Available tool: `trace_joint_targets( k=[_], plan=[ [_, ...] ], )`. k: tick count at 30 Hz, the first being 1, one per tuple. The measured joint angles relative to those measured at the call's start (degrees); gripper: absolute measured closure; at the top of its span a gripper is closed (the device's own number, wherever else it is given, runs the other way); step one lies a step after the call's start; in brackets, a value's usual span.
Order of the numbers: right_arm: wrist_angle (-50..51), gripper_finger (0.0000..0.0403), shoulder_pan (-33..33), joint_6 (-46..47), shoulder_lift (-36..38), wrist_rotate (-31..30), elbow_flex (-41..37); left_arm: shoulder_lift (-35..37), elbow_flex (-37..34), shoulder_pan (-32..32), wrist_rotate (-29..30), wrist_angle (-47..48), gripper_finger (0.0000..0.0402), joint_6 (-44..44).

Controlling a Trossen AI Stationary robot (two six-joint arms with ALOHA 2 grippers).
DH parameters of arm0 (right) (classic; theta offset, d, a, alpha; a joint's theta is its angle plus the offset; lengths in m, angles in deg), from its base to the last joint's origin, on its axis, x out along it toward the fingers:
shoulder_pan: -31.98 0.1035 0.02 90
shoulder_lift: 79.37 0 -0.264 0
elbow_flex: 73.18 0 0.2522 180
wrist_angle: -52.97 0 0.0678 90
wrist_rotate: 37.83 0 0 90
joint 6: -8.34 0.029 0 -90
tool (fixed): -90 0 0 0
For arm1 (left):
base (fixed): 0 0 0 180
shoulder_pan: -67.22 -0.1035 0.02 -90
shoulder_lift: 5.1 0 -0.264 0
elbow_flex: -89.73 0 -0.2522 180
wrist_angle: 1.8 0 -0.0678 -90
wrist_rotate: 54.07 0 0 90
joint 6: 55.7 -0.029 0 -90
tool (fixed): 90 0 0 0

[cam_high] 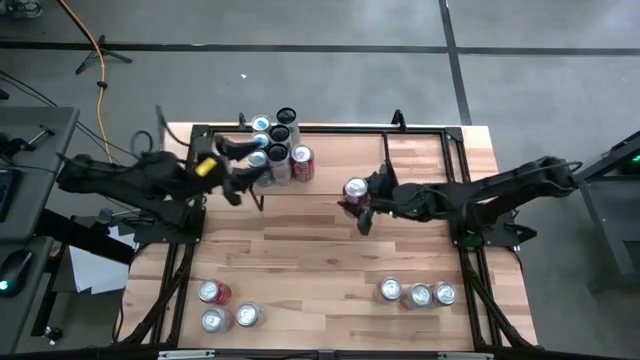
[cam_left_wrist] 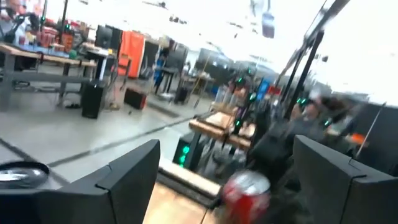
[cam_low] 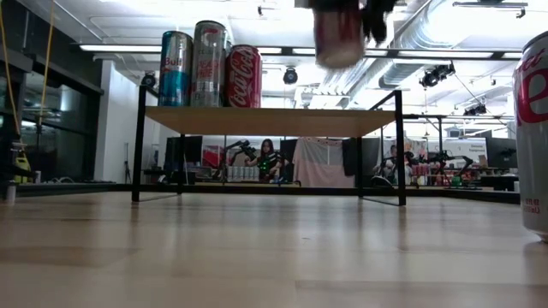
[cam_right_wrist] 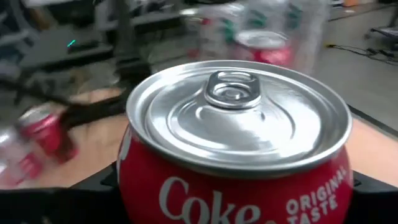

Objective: Place canned beverage on shelf
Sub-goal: Put the right red-white soda can aligned with the other red-white soda can on the shelf

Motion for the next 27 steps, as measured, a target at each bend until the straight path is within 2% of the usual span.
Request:
trace_joint_targets(
  k=[4,7,14,20,27],
  plan=[
    [-15.8,0.0123,-4.3,2.5,0.0,-0.5,-8.5,4.4,0.0,0.4,-0.1,-0.1,0.0095,-1.9],
    [-21.0,0.0123,-7.3,3.0,-1.3,0.3,-10.1,5.8,0.0,0.3,-0.1,-0.3,0.0095,-4.6],
    [-20.4,0.0123,-12.4,-1.2,-9.3,-3.5,-4.5,6.2,0.0,-1.5,2.0,-2.3,0.0095,-15.0],
    [-14.6,0.0123,-13.9,-4.0,-16.5,-10.3,2.7,6.3,0.0,-3.2,2.5,-3.5,0.0095,-20.3],
    [-12.1,0.0121,-14.9,-2.9,-21.3,-10.8,7.5,7.3,0.0,-4.2,2.2,-3.9,0.0095,-22.6]
  ],
)
